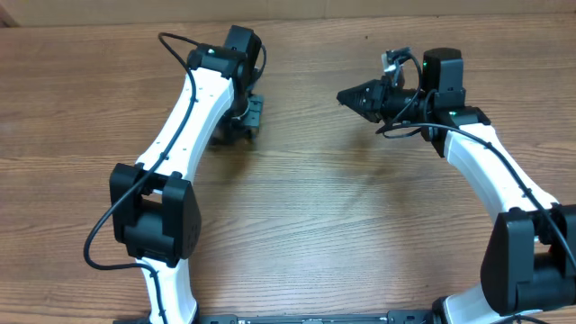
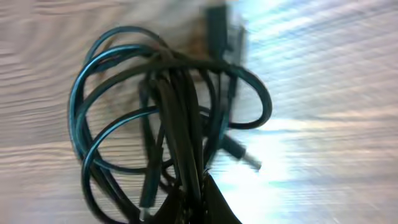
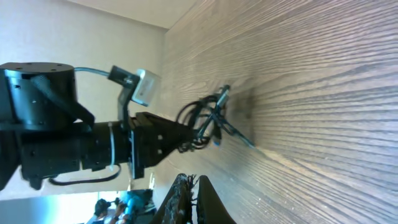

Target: Untangle cables

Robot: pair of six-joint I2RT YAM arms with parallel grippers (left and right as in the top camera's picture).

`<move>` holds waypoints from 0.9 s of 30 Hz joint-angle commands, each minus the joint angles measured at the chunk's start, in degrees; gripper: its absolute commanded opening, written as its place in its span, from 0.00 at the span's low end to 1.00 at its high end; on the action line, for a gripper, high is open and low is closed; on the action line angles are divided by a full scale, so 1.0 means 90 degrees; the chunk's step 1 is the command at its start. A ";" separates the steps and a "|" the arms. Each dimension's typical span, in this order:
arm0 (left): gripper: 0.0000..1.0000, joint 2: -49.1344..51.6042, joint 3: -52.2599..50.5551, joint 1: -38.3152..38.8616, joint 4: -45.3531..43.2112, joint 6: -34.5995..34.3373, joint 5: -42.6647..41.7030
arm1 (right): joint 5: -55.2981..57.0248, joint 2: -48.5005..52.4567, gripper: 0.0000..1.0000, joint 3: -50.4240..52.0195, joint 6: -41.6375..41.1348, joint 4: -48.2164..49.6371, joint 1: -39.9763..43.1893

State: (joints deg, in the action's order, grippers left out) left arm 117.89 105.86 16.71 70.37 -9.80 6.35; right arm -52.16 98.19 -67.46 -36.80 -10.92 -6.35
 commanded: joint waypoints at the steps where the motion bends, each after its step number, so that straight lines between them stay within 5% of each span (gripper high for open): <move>1: 0.04 -0.0109 0.0029 0.0015 -0.0068 -0.0231 0.0112 | 0.0379 -0.0189 0.04 -0.0090 0.0204 -0.0090 0.0000; 3: 0.04 -0.0109 0.0029 0.0015 -0.0078 -0.0005 -0.0427 | 0.0418 -0.0189 0.05 -0.0090 0.0323 -0.0158 0.0000; 13: 0.04 -0.0109 0.0029 -0.0075 -0.0393 0.1290 -0.3230 | 0.0923 -0.0182 0.48 -0.0090 0.0483 -0.0352 0.0000; 17: 0.04 -0.0109 0.0029 -0.0245 -0.0580 0.1525 -0.4243 | 0.0945 -0.0182 0.50 -0.0090 0.0478 -0.0359 -0.0007; 27: 0.04 -0.0109 0.0029 -0.0736 -0.0466 0.3956 -0.7019 | 0.0903 -0.0182 0.54 -0.0090 -0.0041 -0.0389 -0.0005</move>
State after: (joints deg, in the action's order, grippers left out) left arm 117.89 105.86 11.09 65.58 14.66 -44.77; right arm -44.03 98.19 -67.48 -34.06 -14.61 -6.37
